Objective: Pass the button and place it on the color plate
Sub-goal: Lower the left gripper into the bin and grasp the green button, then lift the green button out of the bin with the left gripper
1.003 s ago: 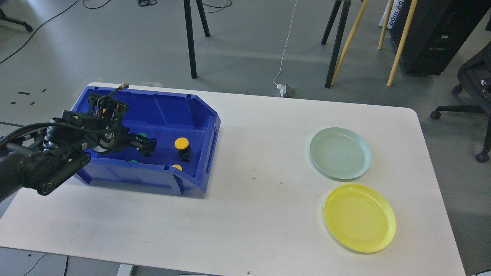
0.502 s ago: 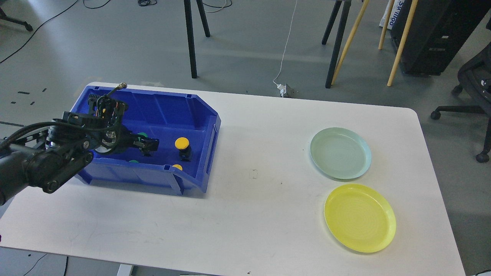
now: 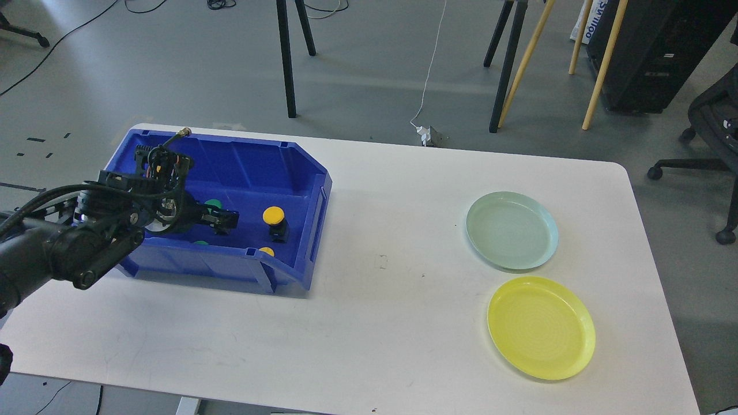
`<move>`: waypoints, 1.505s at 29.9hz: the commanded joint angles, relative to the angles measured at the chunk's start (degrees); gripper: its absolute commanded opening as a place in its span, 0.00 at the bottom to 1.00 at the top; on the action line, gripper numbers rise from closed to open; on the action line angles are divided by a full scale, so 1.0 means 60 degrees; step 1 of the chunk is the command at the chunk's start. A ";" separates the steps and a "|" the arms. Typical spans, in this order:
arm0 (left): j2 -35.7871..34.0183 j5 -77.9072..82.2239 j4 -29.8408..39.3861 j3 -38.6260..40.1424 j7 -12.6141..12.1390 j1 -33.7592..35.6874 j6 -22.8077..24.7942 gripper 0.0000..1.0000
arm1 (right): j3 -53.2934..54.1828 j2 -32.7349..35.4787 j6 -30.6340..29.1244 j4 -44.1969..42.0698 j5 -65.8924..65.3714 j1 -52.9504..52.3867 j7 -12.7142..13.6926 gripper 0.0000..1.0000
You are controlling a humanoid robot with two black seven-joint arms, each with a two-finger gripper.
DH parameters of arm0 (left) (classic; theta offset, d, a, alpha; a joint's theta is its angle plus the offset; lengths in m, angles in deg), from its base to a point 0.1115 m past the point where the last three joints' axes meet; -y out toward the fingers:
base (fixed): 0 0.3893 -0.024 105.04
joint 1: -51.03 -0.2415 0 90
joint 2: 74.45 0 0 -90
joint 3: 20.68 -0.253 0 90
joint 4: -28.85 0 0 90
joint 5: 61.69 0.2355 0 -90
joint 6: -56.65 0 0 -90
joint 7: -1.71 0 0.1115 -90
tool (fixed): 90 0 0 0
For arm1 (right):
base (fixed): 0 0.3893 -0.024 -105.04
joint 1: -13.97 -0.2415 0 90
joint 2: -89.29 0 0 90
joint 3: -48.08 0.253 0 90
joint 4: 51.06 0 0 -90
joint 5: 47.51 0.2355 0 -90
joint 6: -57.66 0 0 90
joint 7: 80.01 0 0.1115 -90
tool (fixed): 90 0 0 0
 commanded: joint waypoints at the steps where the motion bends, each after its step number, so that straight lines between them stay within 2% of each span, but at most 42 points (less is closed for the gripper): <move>1: 0.0098 -0.0007 -0.0185 0.0014 -0.0009 0.0001 0.0000 0.66 | 0.0000 -0.0001 0.0000 0.0000 0.0000 0.0018 0.0001 0.99; 7: 0.0128 -0.0007 -0.0185 0.0029 -0.0023 0.0060 0.0000 0.39 | 0.0000 -0.0001 0.0000 0.0000 0.0000 0.0047 0.0001 0.99; 10: 0.0113 -0.0022 -0.0171 0.0029 -0.0009 0.0118 0.0000 0.32 | 0.0000 -0.0001 0.0000 -0.0015 -0.0015 0.0047 0.0001 0.99; 15: -0.0047 -0.0196 0.0078 0.0029 0.0181 0.0192 0.0000 0.30 | 0.0000 -0.0001 0.0000 0.0000 -0.0015 0.0047 0.0001 0.99; 18: -0.0558 -0.0504 0.0633 0.0029 0.0196 0.0177 0.0000 0.30 | 0.0000 -0.0015 0.0000 0.0000 -0.0015 0.0047 0.0002 0.99; 24: -0.2316 -0.1586 0.2317 0.0160 0.0211 0.0192 0.0000 0.30 | 0.0015 -0.0074 0.0000 0.0000 0.0000 -0.0026 0.0001 0.99; 26: -0.2945 -0.2186 0.3180 0.0598 0.0196 0.0177 0.0000 0.30 | 0.0015 -0.0103 0.0000 0.0000 0.0000 -0.0041 0.0001 0.99; 31: -0.3812 -0.3665 0.4398 0.1536 0.0182 0.0177 0.0000 0.31 | 0.0088 -0.0234 0.0000 0.0015 0.0014 -0.0085 -0.0071 0.99; 37: -0.3579 -0.6418 0.4576 0.3220 0.0196 0.0440 0.0000 0.31 | 0.0132 -0.0513 0.0000 0.0015 0.0044 -0.0406 -0.0174 0.99; 45: -0.1018 -0.8940 0.4313 0.3559 0.0021 0.1289 0.0000 0.31 | 0.0907 -0.1347 0.0000 0.0175 0.0073 -0.0641 -0.0233 0.99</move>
